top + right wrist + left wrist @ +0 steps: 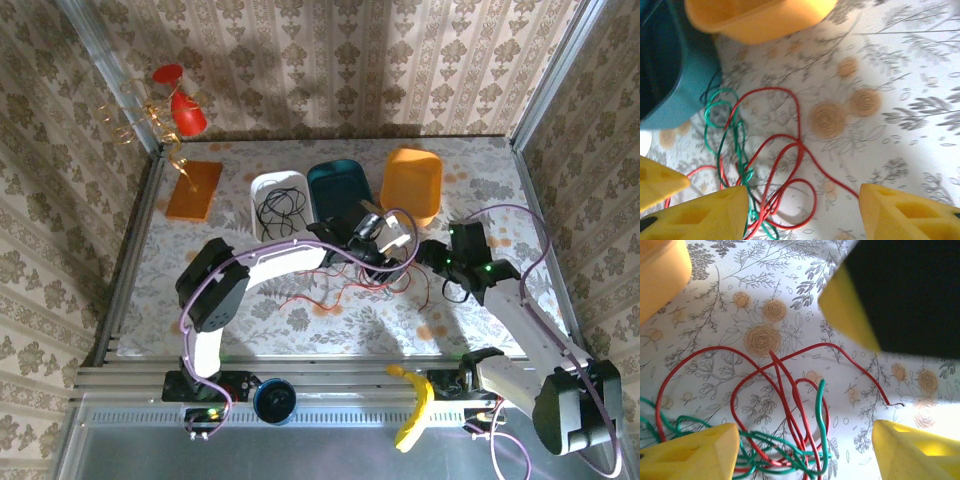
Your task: Untangle the cables
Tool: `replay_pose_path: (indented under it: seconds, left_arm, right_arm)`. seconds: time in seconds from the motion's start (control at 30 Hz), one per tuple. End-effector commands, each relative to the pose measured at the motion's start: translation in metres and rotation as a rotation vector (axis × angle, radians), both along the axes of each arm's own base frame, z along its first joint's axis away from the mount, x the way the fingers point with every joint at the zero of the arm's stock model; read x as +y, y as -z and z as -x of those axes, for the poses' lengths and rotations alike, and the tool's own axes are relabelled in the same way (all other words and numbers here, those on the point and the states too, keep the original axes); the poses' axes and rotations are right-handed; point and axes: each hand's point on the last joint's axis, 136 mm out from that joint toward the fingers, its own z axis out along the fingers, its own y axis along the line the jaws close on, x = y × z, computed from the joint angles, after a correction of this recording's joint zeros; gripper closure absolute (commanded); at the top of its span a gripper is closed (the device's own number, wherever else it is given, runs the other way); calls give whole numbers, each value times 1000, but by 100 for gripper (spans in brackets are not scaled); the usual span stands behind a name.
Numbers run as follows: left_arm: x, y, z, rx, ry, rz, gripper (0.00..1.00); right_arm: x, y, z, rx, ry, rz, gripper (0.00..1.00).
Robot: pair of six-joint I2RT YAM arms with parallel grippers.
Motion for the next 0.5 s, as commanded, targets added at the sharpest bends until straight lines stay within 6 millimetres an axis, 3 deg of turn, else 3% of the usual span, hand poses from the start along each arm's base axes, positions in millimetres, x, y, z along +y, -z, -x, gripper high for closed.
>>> replay_pose_path:
  seconds: [0.0, 0.13, 0.23, 0.47]
  left_arm:
    - [-9, 15, -1, 2, 14, -21, 36]
    - [-18, 25, -10, 14, -11, -7, 58]
    - [-18, 17, -15, 38, -42, 27, 98]
    - [19, -40, -40, 278, -126, 387, 100]
  right_arm:
    - [-2, 5, 10, 43, 39, -58, 38]
    - [-1, 11, 14, 66, 15, -53, 38]
    - [9, 19, 16, 94, -33, -86, 38]
    - [50, 33, 0, 172, -204, -187, 36]
